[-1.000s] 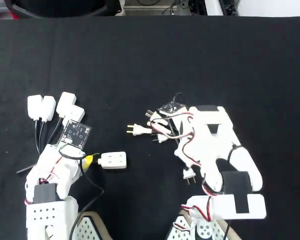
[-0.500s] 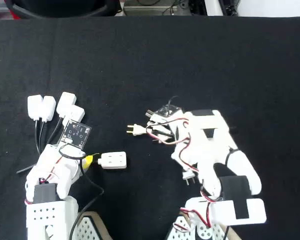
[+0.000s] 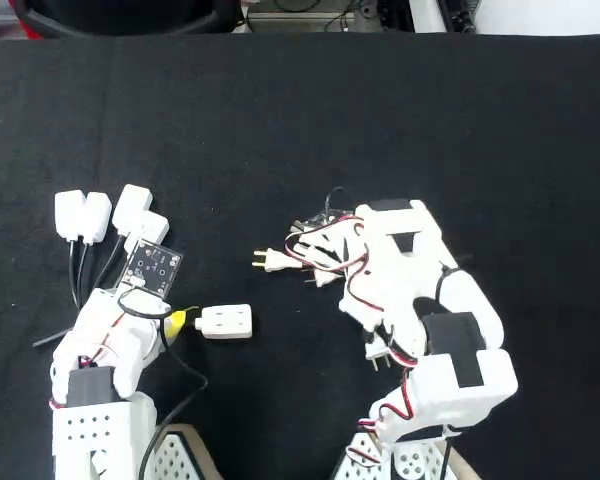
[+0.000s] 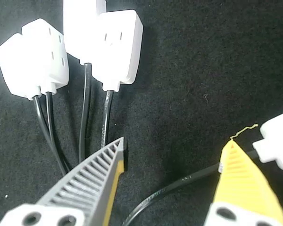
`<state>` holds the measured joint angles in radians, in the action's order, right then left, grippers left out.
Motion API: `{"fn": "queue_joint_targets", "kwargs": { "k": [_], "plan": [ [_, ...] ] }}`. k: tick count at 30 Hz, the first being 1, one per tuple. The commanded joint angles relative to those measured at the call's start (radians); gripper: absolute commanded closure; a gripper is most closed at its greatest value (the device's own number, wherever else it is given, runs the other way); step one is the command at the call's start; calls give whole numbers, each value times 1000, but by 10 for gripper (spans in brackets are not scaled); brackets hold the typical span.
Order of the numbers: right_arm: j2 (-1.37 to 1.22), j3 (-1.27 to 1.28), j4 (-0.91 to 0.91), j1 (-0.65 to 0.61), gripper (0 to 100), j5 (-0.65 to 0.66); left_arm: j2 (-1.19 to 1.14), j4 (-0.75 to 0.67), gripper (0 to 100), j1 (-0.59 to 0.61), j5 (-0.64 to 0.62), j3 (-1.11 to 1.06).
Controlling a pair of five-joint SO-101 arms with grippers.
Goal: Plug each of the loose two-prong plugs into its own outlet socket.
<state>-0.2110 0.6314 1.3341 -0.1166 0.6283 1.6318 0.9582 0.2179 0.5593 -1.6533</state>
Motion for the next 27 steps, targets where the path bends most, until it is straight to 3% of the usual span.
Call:
{"fn": "queue_joint_targets", "kwargs": {
  "k": [1,6,23,27],
  "plan": [
    [-96,53,14,-60,839,25,11,6,679,-5,5,4],
    [-94,50,14,-143,839,8,11,6,679,-5,5,4],
    [-97,47,26,-222,838,11,11,6,679,-5,5,2],
    [-97,36,44,-222,795,14,11,6,679,-4,5,2]
  ]
}}
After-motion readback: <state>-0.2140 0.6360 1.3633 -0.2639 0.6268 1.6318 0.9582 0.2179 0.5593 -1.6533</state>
